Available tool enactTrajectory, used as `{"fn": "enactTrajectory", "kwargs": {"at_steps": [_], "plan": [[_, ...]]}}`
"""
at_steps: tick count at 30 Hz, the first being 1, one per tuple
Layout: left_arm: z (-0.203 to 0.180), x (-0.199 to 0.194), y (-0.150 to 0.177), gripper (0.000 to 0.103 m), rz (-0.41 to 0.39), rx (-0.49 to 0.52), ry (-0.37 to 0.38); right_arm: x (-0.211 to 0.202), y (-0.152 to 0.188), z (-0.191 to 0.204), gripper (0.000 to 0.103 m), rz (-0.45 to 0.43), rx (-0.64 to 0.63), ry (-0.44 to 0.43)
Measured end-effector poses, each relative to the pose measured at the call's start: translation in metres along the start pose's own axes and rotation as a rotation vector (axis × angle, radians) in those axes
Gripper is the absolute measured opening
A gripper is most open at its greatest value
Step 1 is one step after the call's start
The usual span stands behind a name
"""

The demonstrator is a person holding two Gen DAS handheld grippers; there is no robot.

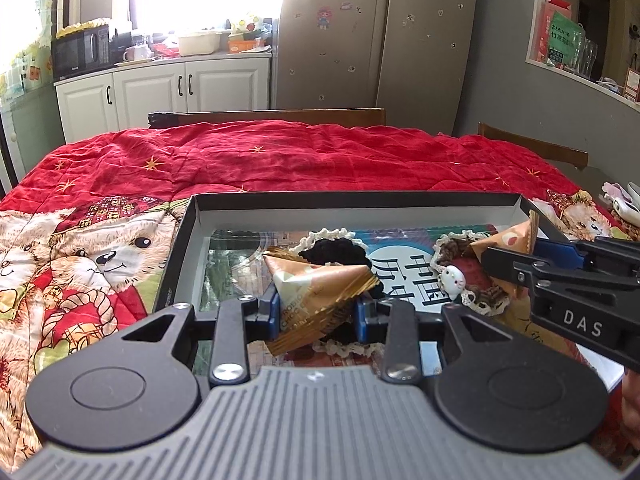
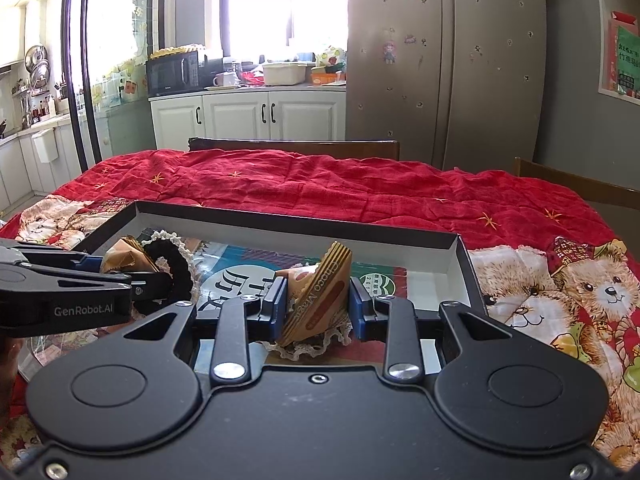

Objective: Organize objects
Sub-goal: 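Lower both paper triangles into the box beside the scrunchies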

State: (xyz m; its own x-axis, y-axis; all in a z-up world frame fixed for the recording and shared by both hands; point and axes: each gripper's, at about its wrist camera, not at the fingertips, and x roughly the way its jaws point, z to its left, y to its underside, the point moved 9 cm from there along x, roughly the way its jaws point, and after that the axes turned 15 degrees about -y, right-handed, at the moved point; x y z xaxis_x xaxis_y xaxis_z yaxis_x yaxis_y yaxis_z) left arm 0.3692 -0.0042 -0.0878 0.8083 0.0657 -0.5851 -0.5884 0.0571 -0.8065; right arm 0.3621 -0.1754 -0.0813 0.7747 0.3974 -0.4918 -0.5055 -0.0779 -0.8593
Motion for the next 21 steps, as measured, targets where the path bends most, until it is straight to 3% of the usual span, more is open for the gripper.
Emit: {"fn": "enactTrajectory", "kwargs": {"at_steps": [21], "plan": [[-0.0020, 0.0020, 0.0016, 0.040, 0.009, 0.026, -0.010, 0.0087, 0.0024, 0.0056, 0.031, 0.029, -0.041, 0.011]]}}
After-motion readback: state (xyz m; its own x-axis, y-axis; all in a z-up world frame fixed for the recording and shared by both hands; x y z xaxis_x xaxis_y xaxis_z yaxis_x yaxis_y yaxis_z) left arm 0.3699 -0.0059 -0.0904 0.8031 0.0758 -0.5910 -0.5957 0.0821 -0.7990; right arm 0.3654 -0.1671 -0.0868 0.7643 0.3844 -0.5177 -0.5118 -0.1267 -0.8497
